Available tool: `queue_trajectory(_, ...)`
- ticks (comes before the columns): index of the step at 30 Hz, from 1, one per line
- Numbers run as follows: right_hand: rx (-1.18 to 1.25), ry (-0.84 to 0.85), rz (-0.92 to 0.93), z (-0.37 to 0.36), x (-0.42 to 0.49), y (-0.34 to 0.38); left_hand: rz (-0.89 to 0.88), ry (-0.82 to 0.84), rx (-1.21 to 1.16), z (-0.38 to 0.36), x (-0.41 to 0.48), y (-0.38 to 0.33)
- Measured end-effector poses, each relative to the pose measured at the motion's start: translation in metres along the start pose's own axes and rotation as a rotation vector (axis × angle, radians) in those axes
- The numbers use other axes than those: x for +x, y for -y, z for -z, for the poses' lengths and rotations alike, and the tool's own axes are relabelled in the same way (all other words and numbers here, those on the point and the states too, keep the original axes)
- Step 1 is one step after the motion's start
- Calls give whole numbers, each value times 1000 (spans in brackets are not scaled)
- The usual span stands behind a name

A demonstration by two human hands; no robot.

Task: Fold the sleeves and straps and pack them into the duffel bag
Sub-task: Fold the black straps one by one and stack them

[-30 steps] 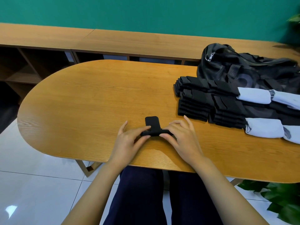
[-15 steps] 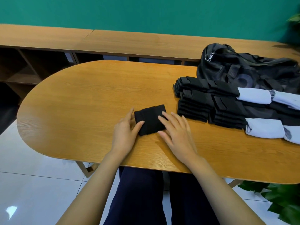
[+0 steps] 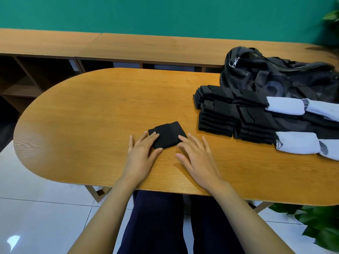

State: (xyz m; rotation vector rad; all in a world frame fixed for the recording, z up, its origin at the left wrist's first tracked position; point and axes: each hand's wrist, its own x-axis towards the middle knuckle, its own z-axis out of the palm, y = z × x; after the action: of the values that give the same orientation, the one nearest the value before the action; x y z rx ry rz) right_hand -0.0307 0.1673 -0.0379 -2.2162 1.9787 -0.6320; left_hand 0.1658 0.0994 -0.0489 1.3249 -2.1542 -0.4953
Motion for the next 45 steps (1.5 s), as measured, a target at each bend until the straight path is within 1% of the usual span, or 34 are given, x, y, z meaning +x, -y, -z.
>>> queue_trajectory(6, -98, 62, 112, 3, 1, 6, -11, -51, 2, 0, -2, -1)
queue_trajectory(10, -156, 105, 129, 5, 5, 10, -42, -66, -22, 1, -4, 1)
queue_trajectory(13, -185, 85, 147, 9, 10, 15, -25, -111, -53, 4, -6, -3)
queue_trajectory(16, -150, 23, 148, 24, 15, 19, 44, -181, -145, 7, -8, -5)
queue_trajectory(18, -129, -34, 134, 39, 16, 17, 96, -174, -175, 7, -8, -3)
queue_trajectory(20, -150, -98, 121, 55, 16, 10, 116, -133, -142, 5, -7, -1)
queue_trajectory(23, -216, -184, 68, 83, 13, -13, 86, -92, -37, 3, -4, -5)
queue_trajectory(27, -294, -250, -89, 119, 3, -59, 65, -58, -32, -6, 7, -31)
queue_trajectory(31, -352, -214, -212, 137, -14, -103, 46, -20, -80, -18, 18, -64)
queue_trajectory(36, -388, -127, -281, 145, -22, -137, 15, 27, -139, -28, 35, -99)
queue_trajectory(39, -355, -75, -272, 146, -23, -144, -47, 26, -154, -29, 45, -118)
queue_trajectory(41, -259, -66, -262, 147, -25, -146, -98, 6, -154, -29, 56, -128)
queue_trajectory(45, -92, -126, -235, 152, -25, -147, -156, -32, -131, -26, 84, -151)
